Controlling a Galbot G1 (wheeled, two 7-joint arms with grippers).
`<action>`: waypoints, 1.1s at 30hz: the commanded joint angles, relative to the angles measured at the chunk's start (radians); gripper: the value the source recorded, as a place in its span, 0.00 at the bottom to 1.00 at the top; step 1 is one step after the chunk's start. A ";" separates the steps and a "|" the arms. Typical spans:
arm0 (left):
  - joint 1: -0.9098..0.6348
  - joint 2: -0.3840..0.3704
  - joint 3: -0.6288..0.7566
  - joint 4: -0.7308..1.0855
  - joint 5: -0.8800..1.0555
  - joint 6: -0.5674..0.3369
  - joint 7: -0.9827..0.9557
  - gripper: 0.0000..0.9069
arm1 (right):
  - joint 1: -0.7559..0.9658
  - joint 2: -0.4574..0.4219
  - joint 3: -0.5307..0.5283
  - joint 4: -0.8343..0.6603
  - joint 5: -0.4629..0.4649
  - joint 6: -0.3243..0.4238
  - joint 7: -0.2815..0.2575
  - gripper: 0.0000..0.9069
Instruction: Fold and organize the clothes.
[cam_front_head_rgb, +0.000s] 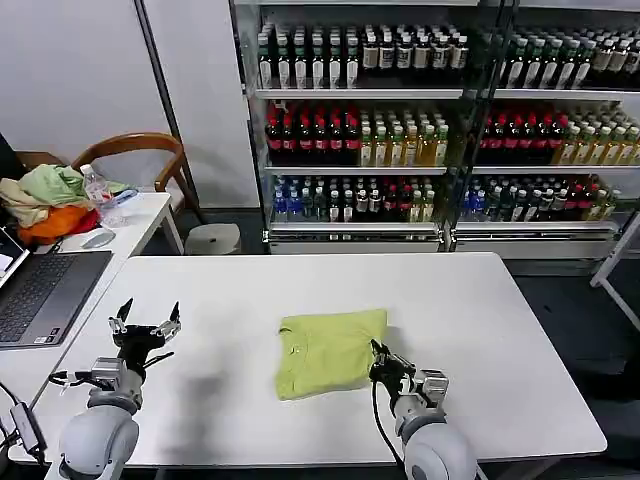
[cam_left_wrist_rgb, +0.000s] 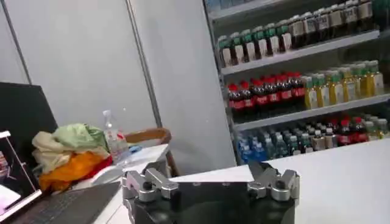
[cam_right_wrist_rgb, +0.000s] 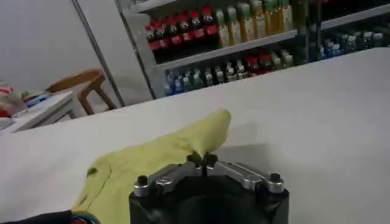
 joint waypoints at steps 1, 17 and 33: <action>0.001 0.000 0.002 -0.003 0.000 0.001 0.000 1.00 | -0.020 -0.008 0.006 0.031 -0.011 -0.016 0.017 1.00; 0.007 0.010 -0.008 -0.020 -0.003 -0.006 0.002 1.00 | 0.002 -0.096 0.190 0.042 -0.263 0.056 -0.149 1.00; 0.008 0.014 0.023 -0.048 -0.032 -0.079 0.055 1.00 | 0.170 -0.090 0.233 -0.202 -0.466 0.230 -0.267 1.00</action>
